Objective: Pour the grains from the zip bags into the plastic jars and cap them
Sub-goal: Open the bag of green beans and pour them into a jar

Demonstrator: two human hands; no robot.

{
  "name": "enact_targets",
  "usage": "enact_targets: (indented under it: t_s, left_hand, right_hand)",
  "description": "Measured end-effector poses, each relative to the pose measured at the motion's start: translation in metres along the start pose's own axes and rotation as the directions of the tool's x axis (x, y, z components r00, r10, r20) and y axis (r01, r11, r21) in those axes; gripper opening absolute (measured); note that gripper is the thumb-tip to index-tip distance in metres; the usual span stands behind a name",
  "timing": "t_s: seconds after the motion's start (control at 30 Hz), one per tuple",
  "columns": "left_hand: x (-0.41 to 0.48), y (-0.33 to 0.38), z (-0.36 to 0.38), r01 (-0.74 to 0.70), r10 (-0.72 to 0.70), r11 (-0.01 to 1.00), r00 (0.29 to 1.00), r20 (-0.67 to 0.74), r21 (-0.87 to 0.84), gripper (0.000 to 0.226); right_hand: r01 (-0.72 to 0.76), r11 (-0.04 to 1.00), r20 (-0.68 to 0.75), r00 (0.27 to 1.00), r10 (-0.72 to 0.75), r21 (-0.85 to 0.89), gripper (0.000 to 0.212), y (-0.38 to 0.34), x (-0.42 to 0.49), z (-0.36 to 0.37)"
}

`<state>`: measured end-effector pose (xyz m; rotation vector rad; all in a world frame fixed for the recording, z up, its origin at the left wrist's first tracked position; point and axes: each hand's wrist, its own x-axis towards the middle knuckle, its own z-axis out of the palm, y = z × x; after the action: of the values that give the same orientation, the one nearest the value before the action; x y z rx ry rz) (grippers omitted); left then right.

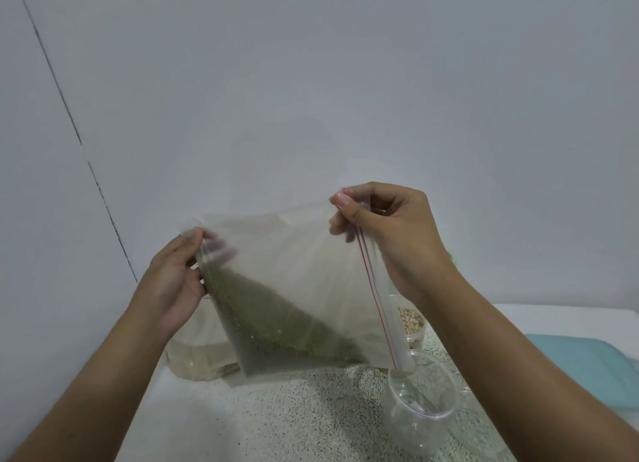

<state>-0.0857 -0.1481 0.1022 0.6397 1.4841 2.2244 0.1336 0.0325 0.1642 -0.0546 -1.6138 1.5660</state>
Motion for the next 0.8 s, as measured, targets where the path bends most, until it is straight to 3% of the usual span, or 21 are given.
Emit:
enact_targets:
  t_s: [0.8]
  left_hand:
    - [-0.007,0.007,0.049,-0.034,0.031,0.997,0.999,0.044,0.063,0.036]
  right_hand:
    - [-0.014,0.996,-0.054,0.998,0.018,0.085,0.014,-0.008,-0.026,-0.053]
